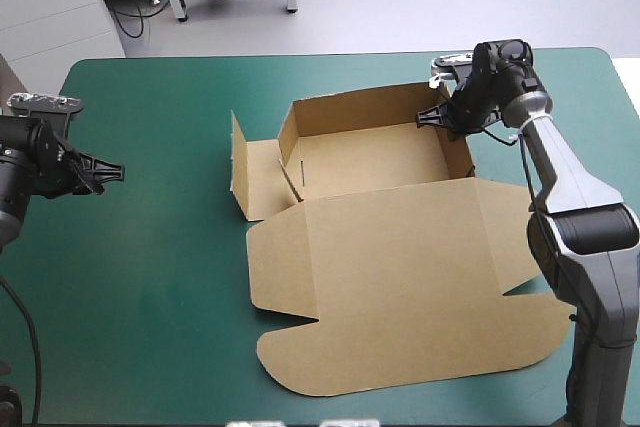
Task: Fold the box
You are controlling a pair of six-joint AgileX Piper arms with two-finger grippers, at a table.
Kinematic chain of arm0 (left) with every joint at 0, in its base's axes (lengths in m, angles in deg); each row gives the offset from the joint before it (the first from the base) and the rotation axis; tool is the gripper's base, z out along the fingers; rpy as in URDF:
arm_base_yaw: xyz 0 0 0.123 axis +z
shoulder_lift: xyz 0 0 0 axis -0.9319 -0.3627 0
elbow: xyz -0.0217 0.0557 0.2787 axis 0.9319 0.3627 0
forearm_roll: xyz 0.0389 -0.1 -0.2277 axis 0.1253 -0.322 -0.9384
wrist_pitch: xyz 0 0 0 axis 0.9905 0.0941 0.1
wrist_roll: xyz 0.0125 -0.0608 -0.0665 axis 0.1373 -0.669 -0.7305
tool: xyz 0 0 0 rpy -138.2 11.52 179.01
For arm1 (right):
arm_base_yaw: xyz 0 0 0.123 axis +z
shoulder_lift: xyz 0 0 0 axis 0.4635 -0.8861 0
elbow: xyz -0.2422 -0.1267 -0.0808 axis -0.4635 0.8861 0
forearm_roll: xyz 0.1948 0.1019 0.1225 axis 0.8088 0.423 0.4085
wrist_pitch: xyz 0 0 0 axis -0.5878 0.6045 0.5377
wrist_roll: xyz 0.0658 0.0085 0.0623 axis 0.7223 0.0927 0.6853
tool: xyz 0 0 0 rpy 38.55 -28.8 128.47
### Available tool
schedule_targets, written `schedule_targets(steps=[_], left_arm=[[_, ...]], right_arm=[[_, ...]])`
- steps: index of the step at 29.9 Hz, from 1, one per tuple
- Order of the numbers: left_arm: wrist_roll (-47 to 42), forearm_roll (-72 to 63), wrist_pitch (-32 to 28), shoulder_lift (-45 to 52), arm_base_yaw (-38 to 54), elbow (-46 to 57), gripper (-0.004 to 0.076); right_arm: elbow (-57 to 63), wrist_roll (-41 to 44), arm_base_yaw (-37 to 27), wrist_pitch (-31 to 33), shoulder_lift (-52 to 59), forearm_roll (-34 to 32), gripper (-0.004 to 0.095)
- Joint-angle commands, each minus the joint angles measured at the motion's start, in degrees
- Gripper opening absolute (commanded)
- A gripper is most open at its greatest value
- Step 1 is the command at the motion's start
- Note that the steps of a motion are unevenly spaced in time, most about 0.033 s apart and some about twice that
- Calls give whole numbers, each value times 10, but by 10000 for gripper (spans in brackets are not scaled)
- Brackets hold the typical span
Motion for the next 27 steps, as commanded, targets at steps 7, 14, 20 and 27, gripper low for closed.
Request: schedule_targets(steps=[7,14,20,27], left_arm=[[-1,2,-32,19,-2,-14,323],[0,10,-60,19,-2,-14,323],[0,-35,-103,13,-2,-14,323],[39,-153,-141,-13,-2,-14,323]], right_arm=[[-22,-9,-21,-10,107,18,-18],[-22,-59,-85,-21,169,181,-18],[-22,-108,-147,-9,207,328,-18],[-22,-125,-149,1,220,383,-18]])
